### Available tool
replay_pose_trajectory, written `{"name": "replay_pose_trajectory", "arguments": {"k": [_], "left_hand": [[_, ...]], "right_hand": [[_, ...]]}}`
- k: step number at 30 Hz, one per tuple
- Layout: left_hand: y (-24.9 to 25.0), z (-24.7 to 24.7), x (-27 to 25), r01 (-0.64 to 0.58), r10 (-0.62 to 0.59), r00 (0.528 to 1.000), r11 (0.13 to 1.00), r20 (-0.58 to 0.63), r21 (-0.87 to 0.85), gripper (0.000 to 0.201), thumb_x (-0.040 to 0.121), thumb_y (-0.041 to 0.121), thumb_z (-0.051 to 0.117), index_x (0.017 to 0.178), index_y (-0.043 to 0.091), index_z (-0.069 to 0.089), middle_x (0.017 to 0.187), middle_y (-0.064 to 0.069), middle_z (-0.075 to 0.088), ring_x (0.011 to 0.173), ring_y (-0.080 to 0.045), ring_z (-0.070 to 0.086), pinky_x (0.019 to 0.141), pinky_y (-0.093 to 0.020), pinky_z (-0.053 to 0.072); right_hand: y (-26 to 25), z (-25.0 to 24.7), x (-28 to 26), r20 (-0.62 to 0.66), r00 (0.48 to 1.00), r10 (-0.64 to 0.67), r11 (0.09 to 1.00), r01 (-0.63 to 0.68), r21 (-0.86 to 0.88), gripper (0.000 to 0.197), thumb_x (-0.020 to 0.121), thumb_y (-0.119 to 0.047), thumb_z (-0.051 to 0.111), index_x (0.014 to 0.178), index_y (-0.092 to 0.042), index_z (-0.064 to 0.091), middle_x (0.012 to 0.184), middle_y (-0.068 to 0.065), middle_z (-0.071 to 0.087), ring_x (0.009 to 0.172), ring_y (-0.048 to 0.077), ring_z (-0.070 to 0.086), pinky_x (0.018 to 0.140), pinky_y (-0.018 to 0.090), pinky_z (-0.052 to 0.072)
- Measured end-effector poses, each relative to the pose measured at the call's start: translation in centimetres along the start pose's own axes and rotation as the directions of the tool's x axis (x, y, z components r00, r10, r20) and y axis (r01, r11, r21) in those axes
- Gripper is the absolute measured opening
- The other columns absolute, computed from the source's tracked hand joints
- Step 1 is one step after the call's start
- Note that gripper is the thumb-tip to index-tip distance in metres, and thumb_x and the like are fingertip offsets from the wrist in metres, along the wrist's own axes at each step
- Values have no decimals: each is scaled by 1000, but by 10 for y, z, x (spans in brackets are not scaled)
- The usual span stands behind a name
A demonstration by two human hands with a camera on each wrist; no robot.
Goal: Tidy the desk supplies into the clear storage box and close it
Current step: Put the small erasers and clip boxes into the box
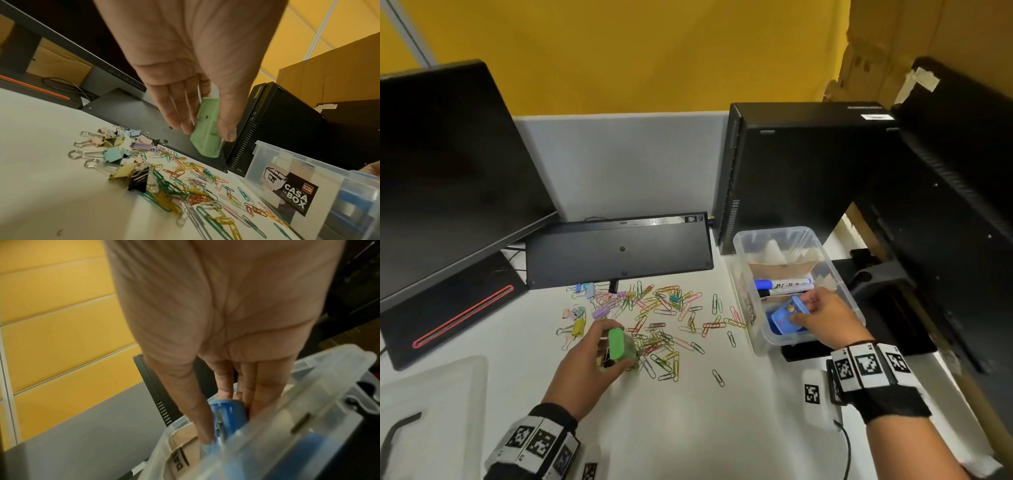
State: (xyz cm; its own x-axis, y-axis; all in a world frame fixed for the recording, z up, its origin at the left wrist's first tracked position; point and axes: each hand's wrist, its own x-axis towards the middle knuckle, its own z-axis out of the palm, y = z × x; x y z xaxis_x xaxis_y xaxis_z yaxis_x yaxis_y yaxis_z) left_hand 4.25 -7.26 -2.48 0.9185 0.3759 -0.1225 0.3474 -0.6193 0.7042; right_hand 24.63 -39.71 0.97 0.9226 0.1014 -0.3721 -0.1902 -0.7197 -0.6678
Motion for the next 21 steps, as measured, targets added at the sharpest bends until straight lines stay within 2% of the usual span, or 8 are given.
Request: {"name": "replay_pose_trajectory", "arguments": {"k": [2, 5, 8, 12, 14, 18, 21], "left_hand": [[-3, 0, -2, 6, -6, 1000, 1000, -8, 0, 51, 74, 28, 78, 110, 39, 44, 105, 23, 57, 97, -6, 60, 81, -25, 50], [-8, -3, -7, 21, -21, 1000, 1000, -15, -5, 52, 74, 30, 78, 109, 44, 42, 109, 17, 60, 99, -8, 61, 86, -33, 53], [-10, -5, -10, 25, -25, 999, 1000, -23, -17, 53, 73, 31, 78, 106, 48, 41, 110, 14, 60, 100, -10, 62, 87, -32, 53], [-11, -6, -14, 22, -22, 999, 1000, -23, -20, 53, 73, 31, 77, 103, 51, 39, 109, 13, 59, 99, -11, 61, 87, -27, 51], [-11, -5, -16, 23, -24, 1000, 999, -19, -23, 53, 73, 30, 77, 103, 51, 39, 107, 15, 58, 98, -11, 61, 86, -24, 50], [-13, -5, -17, 27, -28, 1000, 999, -7, -20, 52, 73, 29, 78, 101, 49, 39, 106, 17, 57, 98, -10, 61, 84, -20, 47], [-14, -4, -19, 26, -26, 1000, 999, -4, -23, 50, 73, 29, 78, 101, 45, 41, 105, 19, 58, 97, -9, 61, 82, -16, 46]], "right_hand": [[-2, 5, 0, -16, 1000, 1, 1000, -2, -28, 19, 81, -9, 70, 85, -19, 55, 91, 6, 64, 87, 22, 61, 67, 28, 45], [-3, 14, -1, -55, 998, 19, 996, -24, -91, 20, 83, -18, 68, 75, -27, 53, 92, 4, 66, 91, 25, 62, 83, 38, 48], [-3, 24, -1, -144, 989, 42, 980, -69, -189, 11, 85, -30, 66, 85, -24, 57, 93, 2, 66, 96, 25, 61, 97, 44, 41], [-4, 31, -3, -179, 984, -2, 906, -74, -418, 16, 91, -36, 55, 100, -22, 57, 97, -1, 66, 99, 23, 59, 98, 42, 32], [-4, 30, -3, -159, 987, 2, 881, -77, -466, 17, 92, -37, 52, 103, -24, 57, 98, -1, 66, 100, 22, 59, 99, 43, 32], [-6, 29, 5, -113, 990, 81, 831, -130, -541, 21, 90, -38, 53, 105, -26, 59, 87, -3, 57, 100, 21, 58, 102, 45, 31], [-9, 27, 9, -73, 990, 120, 804, -140, -578, 29, 86, -41, 58, 110, -24, 57, 94, -2, 58, 104, 22, 58, 102, 45, 33]]}}
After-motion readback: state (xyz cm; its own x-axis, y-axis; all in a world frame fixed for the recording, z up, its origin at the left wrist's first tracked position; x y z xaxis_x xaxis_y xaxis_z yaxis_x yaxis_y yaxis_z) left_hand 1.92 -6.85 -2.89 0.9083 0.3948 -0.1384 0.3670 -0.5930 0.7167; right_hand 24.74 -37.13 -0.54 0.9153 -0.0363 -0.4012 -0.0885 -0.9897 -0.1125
